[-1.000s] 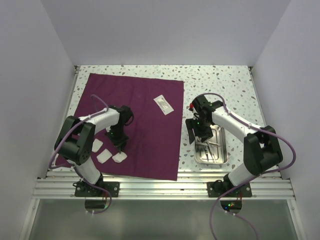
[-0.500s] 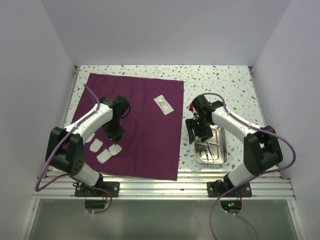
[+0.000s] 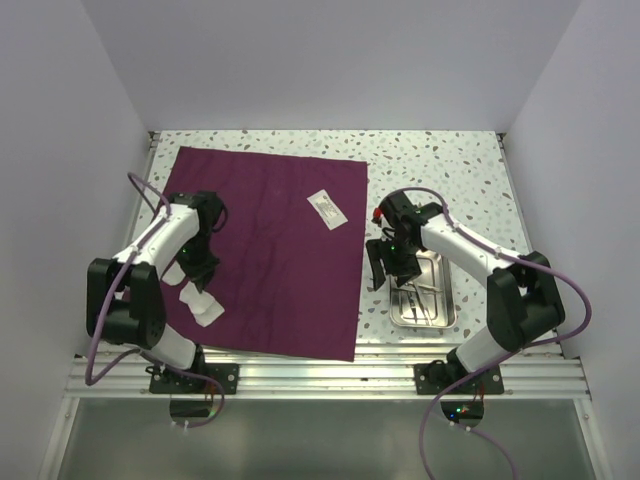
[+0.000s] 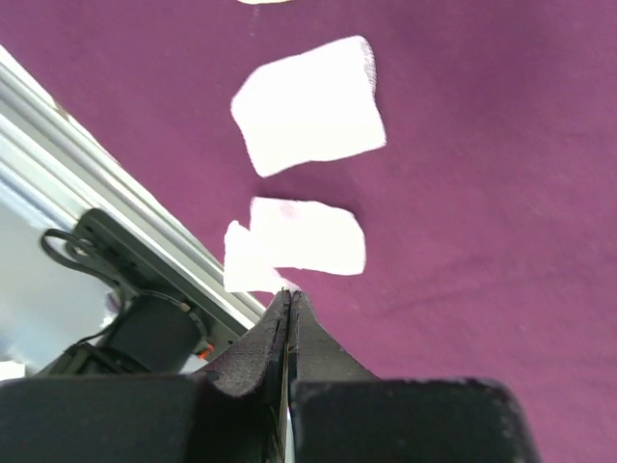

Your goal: Prepare the surgical pack

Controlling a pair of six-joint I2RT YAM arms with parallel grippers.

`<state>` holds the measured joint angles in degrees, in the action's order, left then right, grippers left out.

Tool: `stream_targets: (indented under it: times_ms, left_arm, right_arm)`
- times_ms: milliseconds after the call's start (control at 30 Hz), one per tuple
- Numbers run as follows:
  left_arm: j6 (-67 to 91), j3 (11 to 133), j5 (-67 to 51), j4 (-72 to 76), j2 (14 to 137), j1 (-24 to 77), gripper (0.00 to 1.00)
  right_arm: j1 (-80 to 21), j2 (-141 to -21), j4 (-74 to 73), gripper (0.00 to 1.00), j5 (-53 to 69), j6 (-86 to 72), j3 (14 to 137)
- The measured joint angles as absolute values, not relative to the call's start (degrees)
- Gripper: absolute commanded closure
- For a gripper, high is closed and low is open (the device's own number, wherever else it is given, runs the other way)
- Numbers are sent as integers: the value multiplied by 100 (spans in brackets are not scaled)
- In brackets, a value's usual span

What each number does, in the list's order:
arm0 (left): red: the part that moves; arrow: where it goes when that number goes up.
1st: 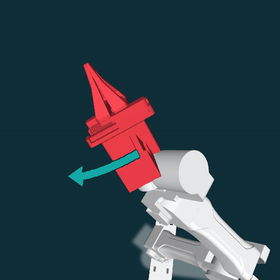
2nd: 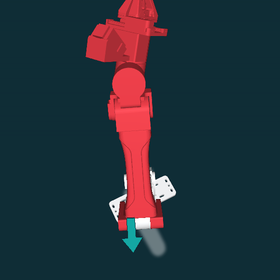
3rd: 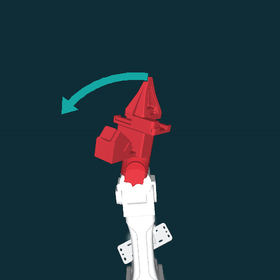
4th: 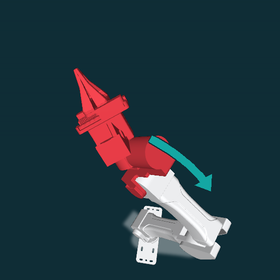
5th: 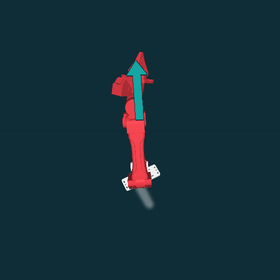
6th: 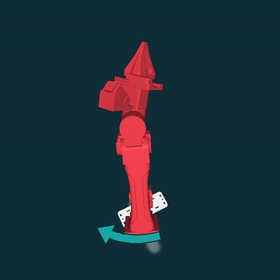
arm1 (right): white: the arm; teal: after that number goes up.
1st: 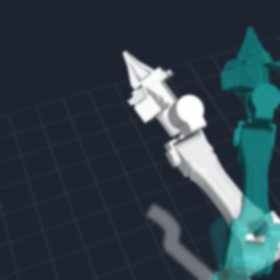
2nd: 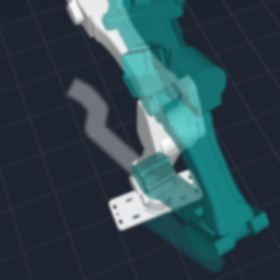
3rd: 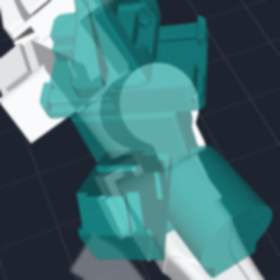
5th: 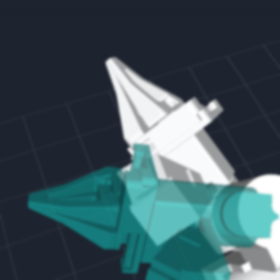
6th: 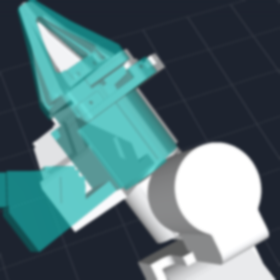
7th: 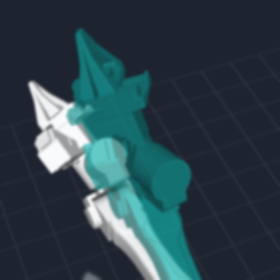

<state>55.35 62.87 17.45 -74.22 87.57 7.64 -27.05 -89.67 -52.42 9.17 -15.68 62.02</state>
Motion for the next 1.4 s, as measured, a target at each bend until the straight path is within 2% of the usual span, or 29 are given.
stream_targets:
  times_ms: [1267,1400]
  left_arm:
    - [5175,6158,1800,-7089,10256,1076,100]
    - [5157,6160,1802,-7081,10326,1142,88]
  right_arm:
    - [-2777,-8967,-5183,34,1007,-1570,6202]
    - [-2777,-8969,-5183,34,1007,-1570,6202]
